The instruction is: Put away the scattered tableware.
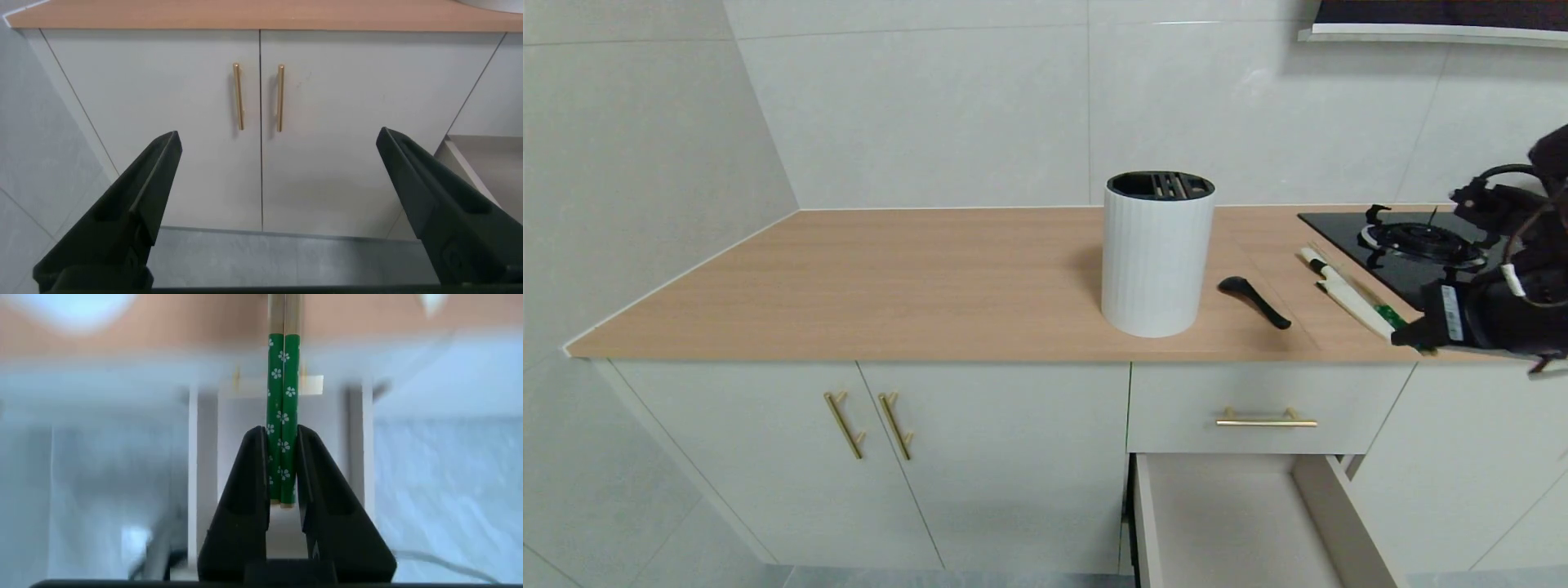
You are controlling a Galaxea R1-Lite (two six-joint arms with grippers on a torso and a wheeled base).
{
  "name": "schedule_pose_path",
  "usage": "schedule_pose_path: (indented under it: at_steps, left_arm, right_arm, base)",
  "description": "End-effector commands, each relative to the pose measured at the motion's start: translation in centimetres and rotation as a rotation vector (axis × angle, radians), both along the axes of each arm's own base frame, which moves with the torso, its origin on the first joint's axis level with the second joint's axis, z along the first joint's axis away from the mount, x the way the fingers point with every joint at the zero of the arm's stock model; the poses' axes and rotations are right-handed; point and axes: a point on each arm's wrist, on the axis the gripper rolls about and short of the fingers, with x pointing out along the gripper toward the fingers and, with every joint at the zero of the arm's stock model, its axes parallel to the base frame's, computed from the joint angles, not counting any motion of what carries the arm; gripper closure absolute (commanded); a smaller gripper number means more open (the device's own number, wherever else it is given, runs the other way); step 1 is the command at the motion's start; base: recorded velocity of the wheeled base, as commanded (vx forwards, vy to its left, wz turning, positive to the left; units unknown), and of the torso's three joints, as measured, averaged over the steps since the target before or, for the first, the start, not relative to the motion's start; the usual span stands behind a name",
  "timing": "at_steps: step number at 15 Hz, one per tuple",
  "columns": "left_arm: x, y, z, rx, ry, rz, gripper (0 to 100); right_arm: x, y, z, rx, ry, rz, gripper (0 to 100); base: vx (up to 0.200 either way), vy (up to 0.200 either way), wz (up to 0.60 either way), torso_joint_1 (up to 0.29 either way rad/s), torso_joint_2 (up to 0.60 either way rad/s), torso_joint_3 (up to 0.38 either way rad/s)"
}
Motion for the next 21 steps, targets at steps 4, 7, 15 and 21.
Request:
schedule_pose_path:
  at_steps: [4, 7, 15, 21]
  left_arm:
    - [0.0, 0.0, 0.0, 0.0, 0.0, 0.0, 0]
    - [0.0, 0.0, 0.0, 0.0, 0.0, 0.001, 0]
    - [0.0, 0.0, 0.0, 0.0, 0.0, 0.0, 0]
    - [0.0, 0.0, 0.0, 0.0, 0.0, 0.0, 0]
  right_arm:
    - [-13.4, -1.7, -1.0, -0.02, 0.085, 0.152, 100]
    - [-13.8, -1.4, -4.0, 0.03, 0.316, 0.244, 100]
    - [-7.8, 3.8, -10.4, 0.054, 0.699, 0.326, 100]
    - [-4.1, 7.3, -12.1, -0.04, 0.701, 0.25, 100]
  base:
    - [0.0, 0.0, 0.0, 0.0, 0.0, 0.0]
    - [0.0, 0.0, 0.0, 0.0, 0.0, 0.0]
    - [0.0, 0.0, 0.0, 0.0, 0.0, 0.0]
    - [0.0, 0.0, 0.0, -0.043, 0.12, 0.074]
